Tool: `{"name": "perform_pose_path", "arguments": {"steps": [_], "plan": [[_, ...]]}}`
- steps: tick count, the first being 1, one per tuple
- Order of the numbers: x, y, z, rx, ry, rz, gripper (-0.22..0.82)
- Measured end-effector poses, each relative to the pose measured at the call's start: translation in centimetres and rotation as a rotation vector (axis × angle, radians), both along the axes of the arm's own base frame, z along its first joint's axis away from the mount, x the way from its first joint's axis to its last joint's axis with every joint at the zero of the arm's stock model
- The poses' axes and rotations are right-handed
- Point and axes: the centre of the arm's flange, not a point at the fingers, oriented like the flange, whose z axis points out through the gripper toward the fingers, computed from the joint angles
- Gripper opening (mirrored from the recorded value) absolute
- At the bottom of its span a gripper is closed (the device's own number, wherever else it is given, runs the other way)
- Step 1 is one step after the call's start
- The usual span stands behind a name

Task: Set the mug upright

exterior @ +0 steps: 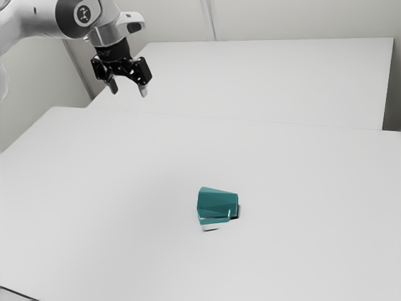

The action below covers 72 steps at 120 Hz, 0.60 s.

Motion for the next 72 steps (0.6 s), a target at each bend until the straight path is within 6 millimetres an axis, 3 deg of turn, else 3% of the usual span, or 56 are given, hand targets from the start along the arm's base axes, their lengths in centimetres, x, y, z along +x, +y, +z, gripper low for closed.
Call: {"name": "perform_pose_path", "arguments": {"steps": [14, 36, 60, 72], "plan": [[0.1, -0.7, -0.1, 0.003, -0.004, -0.006, 0.60], [-0.4, -0.2, -0.2, -0.034, 0.001, 0.023, 0.60], [-3.8, -1.2, -2.8, -0.186, 0.005, 0.072, 0.60], [-4.8, -2.5, -6.5, -0.284, 0.021, 0.107, 0.60]]}}
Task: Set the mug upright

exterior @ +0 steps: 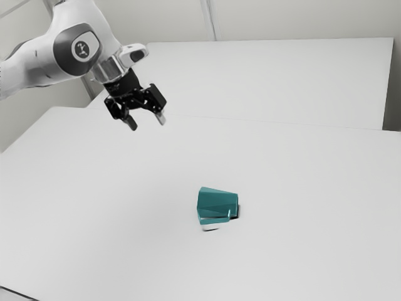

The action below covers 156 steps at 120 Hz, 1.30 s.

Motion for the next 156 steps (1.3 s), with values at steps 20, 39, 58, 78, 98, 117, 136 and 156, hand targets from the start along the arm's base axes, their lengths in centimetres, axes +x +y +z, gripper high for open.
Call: {"name": "perform_pose_path", "arguments": {"steps": [20, 39, 58, 78, 98, 117, 136, 156], "plan": [[-1.3, -1.2, -6.7, -0.153, 0.074, 0.082, 0.60], [-2.6, -1.1, -12.2, -0.256, 0.114, 0.162, 0.60], [-3.6, -1.1, -15.7, -0.376, 0.087, 0.206, 0.60], [-4.2, -1.0, -19.5, -0.496, 0.053, 0.222, 0.60], [-4.2, -1.5, -22.2, -0.553, 0.018, 0.191, 0.60], [-4.2, -1.9, -23.6, -0.589, -0.018, 0.149, 0.60], [-3.6, -2.5, -25.4, -0.644, -0.043, 0.148, 0.60], [-3.2, -2.8, -26.0, -0.661, -0.087, 0.130, 0.60]]}}
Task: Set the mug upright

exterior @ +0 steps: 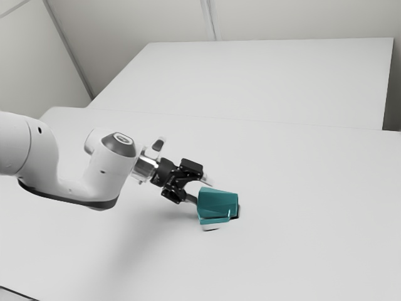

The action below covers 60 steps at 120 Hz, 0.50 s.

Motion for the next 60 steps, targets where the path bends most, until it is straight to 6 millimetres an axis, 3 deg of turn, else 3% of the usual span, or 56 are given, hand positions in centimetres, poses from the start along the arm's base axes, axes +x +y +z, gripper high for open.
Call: {"name": "perform_pose_path", "arguments": {"steps": [36, 60], "plan": [[0.4, -0.6, -0.9, -0.009, -0.054, -0.028, 0.60], [0.4, -0.7, -2.0, -0.030, -0.061, -0.024, 0.40]]}}
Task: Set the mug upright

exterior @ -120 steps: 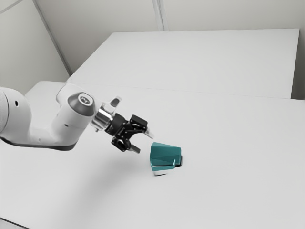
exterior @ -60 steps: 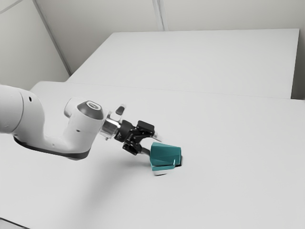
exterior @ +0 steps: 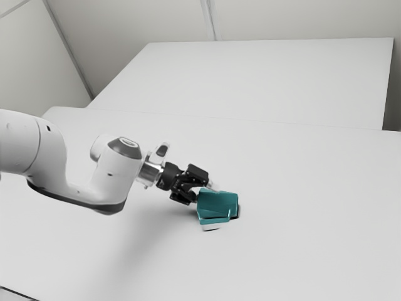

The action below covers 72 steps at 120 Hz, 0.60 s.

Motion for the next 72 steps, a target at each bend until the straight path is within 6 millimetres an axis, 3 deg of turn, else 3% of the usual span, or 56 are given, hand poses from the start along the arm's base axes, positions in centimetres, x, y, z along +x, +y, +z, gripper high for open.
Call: {"name": "perform_pose_path", "arguments": {"steps": [44, 72], "plan": [[-0.28, 0.37, -0.58, -0.036, -0.063, -0.024, -0.02], [-0.15, -0.31, 0.32, -0.029, -0.130, -0.073, -0.14]]}}
